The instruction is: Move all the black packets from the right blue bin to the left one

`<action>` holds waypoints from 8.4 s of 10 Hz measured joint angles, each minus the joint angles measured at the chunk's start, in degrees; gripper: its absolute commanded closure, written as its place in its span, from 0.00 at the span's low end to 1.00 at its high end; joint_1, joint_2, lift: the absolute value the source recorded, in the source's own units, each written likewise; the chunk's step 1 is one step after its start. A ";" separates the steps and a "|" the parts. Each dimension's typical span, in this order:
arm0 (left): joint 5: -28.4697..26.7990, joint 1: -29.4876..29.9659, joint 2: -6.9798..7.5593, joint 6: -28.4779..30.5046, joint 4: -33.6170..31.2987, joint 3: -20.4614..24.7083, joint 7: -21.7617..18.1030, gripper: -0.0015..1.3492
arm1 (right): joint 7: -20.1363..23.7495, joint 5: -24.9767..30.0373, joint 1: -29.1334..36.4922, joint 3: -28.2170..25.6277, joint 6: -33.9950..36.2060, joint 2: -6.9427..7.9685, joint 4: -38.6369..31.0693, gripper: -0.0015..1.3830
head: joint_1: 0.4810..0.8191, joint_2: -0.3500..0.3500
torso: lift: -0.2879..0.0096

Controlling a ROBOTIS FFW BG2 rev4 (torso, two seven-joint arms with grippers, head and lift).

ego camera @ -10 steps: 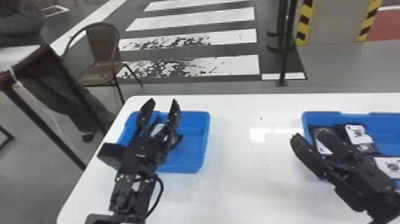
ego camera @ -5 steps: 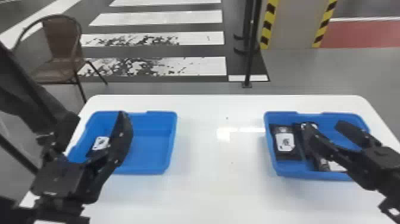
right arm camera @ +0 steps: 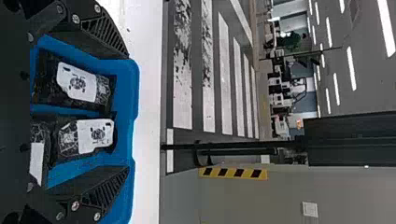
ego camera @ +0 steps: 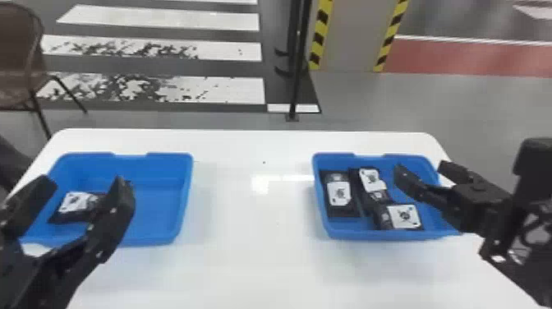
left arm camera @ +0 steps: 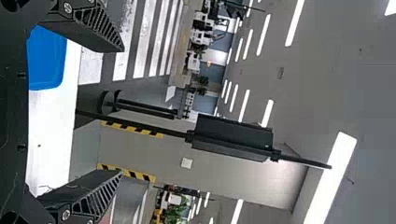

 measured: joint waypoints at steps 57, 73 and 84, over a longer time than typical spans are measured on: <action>17.58 -15.52 0.95 29.01 4.19 2.86 -8.50 0.74 | 10.30 -19.48 -4.54 45.05 -31.35 -9.72 14.96 0.78 | 0.63 0.98 | 0.50; 10.82 -11.35 1.00 16.48 -2.68 -0.54 -3.62 0.91 | 8.91 -20.68 -10.29 42.57 -39.36 -6.54 23.88 0.59 | 0.63 0.91 | 0.50; -13.53 -32.94 1.95 -11.93 41.62 3.39 0.16 0.00 | 9.78 -22.53 0.49 27.39 -43.03 -3.89 20.81 0.11 | 0.63 0.89 | 0.50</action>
